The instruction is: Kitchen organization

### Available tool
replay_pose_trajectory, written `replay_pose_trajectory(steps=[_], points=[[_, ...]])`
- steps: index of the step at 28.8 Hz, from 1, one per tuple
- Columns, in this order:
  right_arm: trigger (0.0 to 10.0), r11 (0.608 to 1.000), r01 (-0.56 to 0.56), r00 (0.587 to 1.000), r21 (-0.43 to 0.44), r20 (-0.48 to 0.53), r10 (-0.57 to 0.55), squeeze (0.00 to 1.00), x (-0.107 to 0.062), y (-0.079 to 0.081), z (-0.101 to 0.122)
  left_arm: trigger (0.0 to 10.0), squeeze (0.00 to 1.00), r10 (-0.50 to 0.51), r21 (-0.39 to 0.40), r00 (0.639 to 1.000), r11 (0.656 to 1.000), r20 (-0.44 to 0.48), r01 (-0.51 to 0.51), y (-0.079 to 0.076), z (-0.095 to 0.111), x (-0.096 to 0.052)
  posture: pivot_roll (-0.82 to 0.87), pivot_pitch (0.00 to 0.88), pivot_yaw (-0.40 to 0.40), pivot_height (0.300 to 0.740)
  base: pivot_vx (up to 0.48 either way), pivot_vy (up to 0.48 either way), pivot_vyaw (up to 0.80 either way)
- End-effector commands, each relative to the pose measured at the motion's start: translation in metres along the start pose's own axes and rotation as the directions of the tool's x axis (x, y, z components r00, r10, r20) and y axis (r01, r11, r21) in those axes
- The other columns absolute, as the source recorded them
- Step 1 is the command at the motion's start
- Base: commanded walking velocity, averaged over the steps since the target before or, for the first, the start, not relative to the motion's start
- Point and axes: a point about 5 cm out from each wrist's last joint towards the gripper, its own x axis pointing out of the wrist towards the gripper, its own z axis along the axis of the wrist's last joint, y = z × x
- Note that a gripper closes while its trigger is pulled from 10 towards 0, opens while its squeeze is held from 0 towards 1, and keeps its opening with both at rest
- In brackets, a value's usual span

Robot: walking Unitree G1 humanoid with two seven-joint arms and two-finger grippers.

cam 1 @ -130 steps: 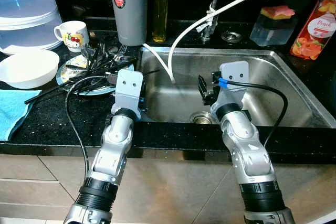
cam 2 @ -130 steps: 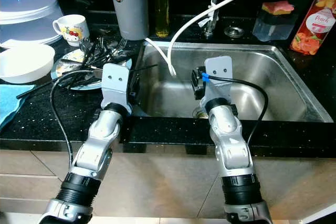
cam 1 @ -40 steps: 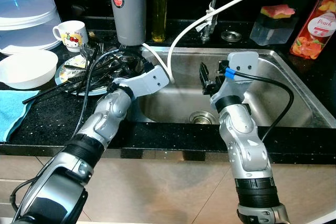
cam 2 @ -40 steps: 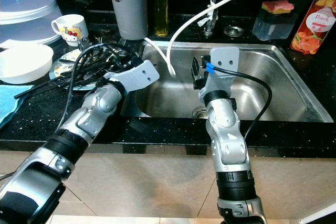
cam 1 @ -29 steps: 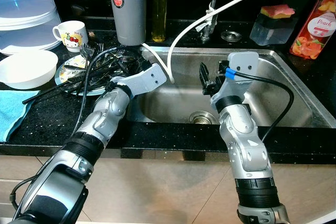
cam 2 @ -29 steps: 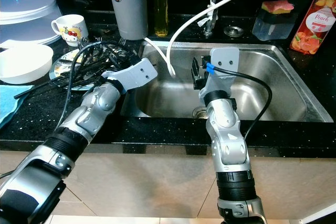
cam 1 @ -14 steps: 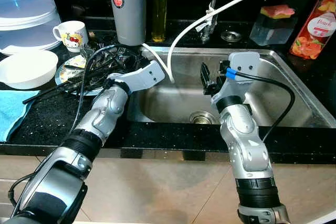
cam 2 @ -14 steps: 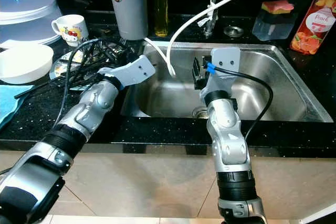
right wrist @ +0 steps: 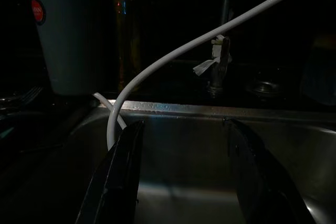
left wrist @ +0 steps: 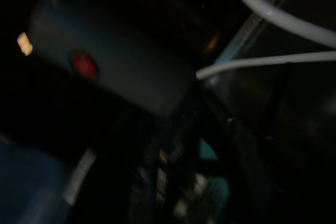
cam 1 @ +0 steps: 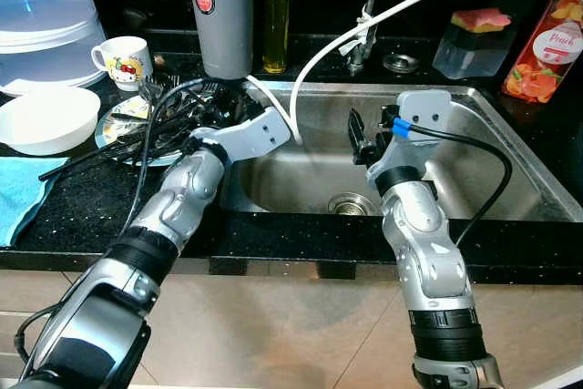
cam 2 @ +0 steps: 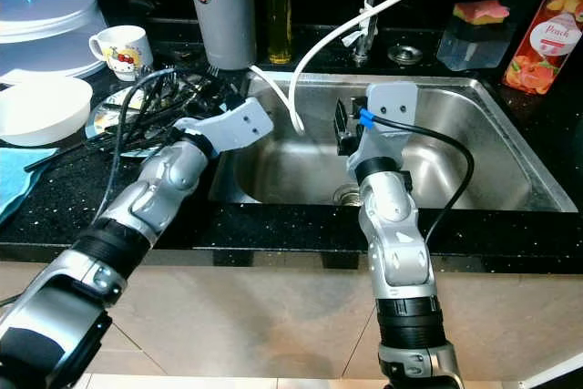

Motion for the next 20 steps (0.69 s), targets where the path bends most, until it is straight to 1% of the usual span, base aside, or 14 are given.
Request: replay_pose_trajectory(steps=[1,2,3,4,5,6,7,8,10,12,13,14,15,20], points=[[10.0,1.0,0.004,1.0,0.004,0.003,-0.004,0.0,-0.002,-0.001,-0.001,10.0,1.0,-0.003,-0.074,0.999,0.997,-0.032,0.001,0.0,-0.002,-0.001,0.09,0.023,0.023,0.74,0.0,0.0,0.0],[10.0,1.0,0.005,1.0,0.004,0.003,-0.005,0.0,-0.001,-0.001,-0.001,10.0,1.0,0.001,-0.15,0.999,0.989,-0.05,-0.009,0.0,-0.001,-0.001,0.09,0.023,0.023,0.74,0.0,0.0,0.0],[10.0,1.0,0.006,1.0,0.004,0.003,-0.006,0.0,-0.001,-0.002,-0.001,10.0,0.57,0.03,-0.309,0.997,0.95,-0.066,-0.049,0.002,0.005,0.001,0.09,0.023,0.024,0.74,0.0,0.0,0.0],[10.0,1.0,0.006,1.0,0.004,0.003,-0.006,0.0,-0.001,-0.002,-0.001,10.0,0.57,0.03,-0.309,0.997,0.95,-0.066,-0.049,0.002,0.005,0.001,0.09,0.023,0.024,0.74,0.0,0.0,0.0],[10.0,1.0,0.007,1.0,0.003,0.003,-0.007,0.0,-0.001,-0.002,-0.001,10.0,0.57,0.043,-0.366,0.997,0.928,-0.068,-0.065,0.003,0.008,0.001,0.09,0.023,0.024,0.74,0.0,0.0,0.0],[10.0,1.0,0.008,1.0,0.003,0.003,-0.008,0.0,-0.001,-0.002,-0.001,10.0,0.0,0.065,-0.399,0.995,0.913,-0.07,-0.087,0.004,0.011,0.001,0.09,0.024,0.025,0.74,0.0,0.0,0.0],[10.0,1.0,0.008,1.0,0.003,0.003,-0.008,0.0,-0.001,-0.002,-0.001,10.0,0.0,0.065,-0.399,0.995,0.913,-0.07,-0.087,0.004,0.011,0.001,0.09,0.024,0.025,0.74,0.0,0.0,0.0],[10.0,1.0,0.009,1.0,0.003,0.003,-0.009,0.0,-0.001,-0.002,-0.001,10.0,0.0,0.09,-0.467,0.993,0.877,-0.07,-0.112,0.003,0.019,0.0,0.09,0.024,0.026,0.74,0.0,0.0,0.0],[10.0,1.0,0.009,1.0,0.003,0.003,-0.009,0.0,-0.001,-0.002,-0.001,10.0,0.0,0.094,-0.483,0.993,0.868,-0.07,-0.116,0.003,0.02,-0.001,0.09,0.024,0.026,0.74,0.0,0.0,0.0],[10.0,1.0,0.008,1.0,0.004,0.003,-0.008,0.0,-0.001,-0.002,-0.001,10.0,0.0,0.056,-0.579,0.995,0.81,-0.078,-0.091,-0.007,0.025,-0.004,0.09,0.023,0.025,0.74,0.0,0.0,0.0],[10.0,1.0,0.008,1.0,0.004,0.003,-0.008,0.0,-0.001,-0.002,-0.001,10.0,0.0,0.056,-0.579,0.995,0.81,-0.078,-0.091,-0.007,0.025,-0.004,0.09,0.023,0.025,0.74,0.0,0.0,0.0],[10.0,1.0,0.008,1.0,0.004,0.003,-0.008,0.0,-0.001,-0.002,-0.001,10.0,0.0,0.01,-0.648,0.996,0.759,-0.083,-0.062,-0.016,0.028,-0.007,0.09,0.023,0.025,0.74,0.0,0.0,0.0],[10.0,1.0,0.007,1.0,0.004,0.003,-0.007,0.0,-0.001,-0.001,-0.001,10.0,0.0,0.002,-0.669,0.996,0.741,-0.094,-0.065,-0.019,0.029,-0.008,0.09,0.023,0.025,0.74,0.0,0.0,0.0],[10.0,1.0,0.007,1.0,0.004,0.004,-0.007,0.0,-0.001,-0.001,-0.001,10.0,0.0,0.002,-0.688,0.986,0.715,-0.169,-0.12,-0.023,0.024,-0.009,0.09,0.023,0.025,0.74,0.0,0.0,0.0]])
